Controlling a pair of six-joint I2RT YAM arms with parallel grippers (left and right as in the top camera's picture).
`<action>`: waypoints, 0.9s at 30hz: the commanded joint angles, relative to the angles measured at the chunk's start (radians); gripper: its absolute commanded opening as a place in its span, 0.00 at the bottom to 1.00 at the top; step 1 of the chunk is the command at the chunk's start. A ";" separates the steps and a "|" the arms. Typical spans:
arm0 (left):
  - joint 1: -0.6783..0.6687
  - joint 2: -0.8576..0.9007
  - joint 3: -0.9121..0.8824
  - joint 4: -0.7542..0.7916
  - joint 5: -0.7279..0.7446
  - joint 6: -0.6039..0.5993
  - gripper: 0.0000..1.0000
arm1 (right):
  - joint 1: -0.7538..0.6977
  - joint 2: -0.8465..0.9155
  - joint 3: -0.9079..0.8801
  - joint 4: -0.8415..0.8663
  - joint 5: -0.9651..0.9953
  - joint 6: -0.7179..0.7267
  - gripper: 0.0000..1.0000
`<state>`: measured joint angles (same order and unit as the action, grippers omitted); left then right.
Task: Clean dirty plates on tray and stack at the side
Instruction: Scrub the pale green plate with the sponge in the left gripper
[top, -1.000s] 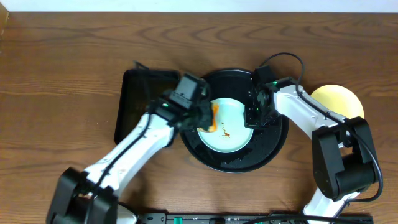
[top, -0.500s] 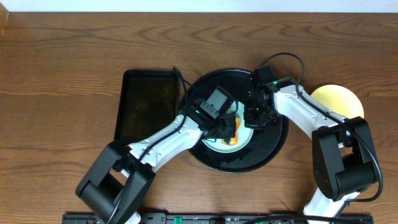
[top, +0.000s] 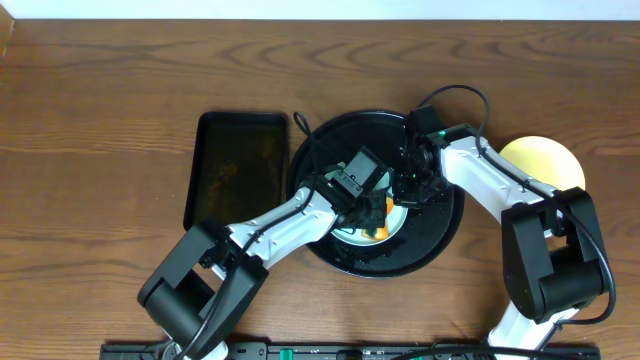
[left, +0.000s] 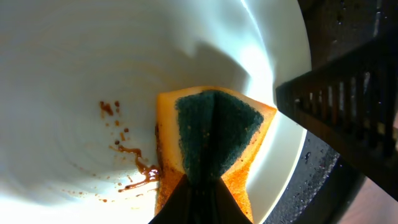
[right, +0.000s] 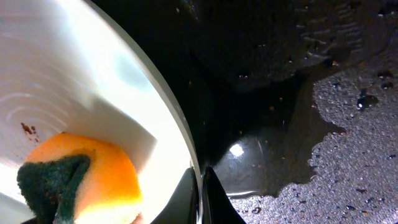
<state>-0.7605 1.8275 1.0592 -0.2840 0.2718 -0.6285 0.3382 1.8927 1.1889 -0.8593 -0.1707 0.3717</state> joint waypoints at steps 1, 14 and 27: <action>0.005 0.042 -0.008 -0.010 -0.090 0.006 0.08 | 0.010 -0.016 -0.007 -0.011 0.024 0.002 0.01; 0.106 -0.026 -0.008 -0.074 -0.289 0.052 0.08 | 0.010 -0.016 -0.007 -0.039 0.051 -0.006 0.01; 0.198 -0.263 0.003 -0.199 -0.274 0.060 0.08 | 0.010 -0.016 -0.007 -0.038 0.061 -0.006 0.01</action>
<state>-0.5892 1.6844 1.0595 -0.4614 0.0555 -0.5861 0.3382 1.8927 1.1892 -0.8898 -0.1600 0.3717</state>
